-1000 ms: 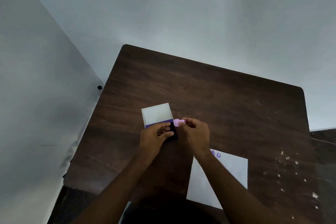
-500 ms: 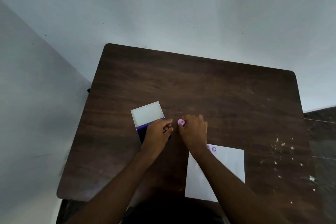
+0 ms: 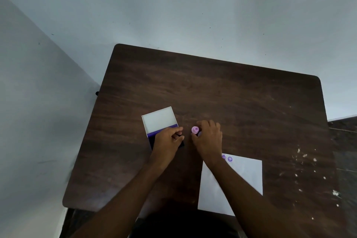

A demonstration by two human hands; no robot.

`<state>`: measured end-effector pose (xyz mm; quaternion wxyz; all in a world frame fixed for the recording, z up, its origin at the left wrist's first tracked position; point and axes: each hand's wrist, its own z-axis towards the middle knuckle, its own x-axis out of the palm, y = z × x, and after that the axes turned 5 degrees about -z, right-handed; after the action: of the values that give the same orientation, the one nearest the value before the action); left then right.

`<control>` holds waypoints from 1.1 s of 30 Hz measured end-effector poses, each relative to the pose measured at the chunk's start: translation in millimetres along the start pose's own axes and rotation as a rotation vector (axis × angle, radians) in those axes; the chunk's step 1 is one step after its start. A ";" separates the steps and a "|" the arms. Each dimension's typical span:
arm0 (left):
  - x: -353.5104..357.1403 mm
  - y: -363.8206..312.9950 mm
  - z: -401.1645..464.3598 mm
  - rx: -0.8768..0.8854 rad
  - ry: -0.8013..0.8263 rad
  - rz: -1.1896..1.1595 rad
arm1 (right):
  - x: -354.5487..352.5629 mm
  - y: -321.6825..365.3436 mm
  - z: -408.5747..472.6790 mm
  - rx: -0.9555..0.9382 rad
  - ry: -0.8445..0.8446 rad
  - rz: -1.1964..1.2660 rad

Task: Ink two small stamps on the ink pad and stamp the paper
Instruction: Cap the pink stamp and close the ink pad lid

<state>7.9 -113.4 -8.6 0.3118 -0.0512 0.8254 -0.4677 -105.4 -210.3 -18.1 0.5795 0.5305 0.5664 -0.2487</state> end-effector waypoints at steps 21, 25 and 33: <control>-61.4 38.9 -5.7 -0.270 -0.468 -0.195 | -2.5 80.6 26.4 -0.014 0.316 0.291; -58.9 36.2 -1.6 -0.352 -0.356 -0.326 | -3.3 80.7 33.9 0.001 0.345 0.266; -60.2 38.3 -5.1 -0.362 -0.400 -0.481 | -13.0 75.5 37.9 0.153 0.364 0.541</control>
<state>61.1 -65.6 -9.4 0.3340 -0.3889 0.7818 -0.3548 -26.5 -224.7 11.3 0.4722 0.7395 0.4789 -0.0289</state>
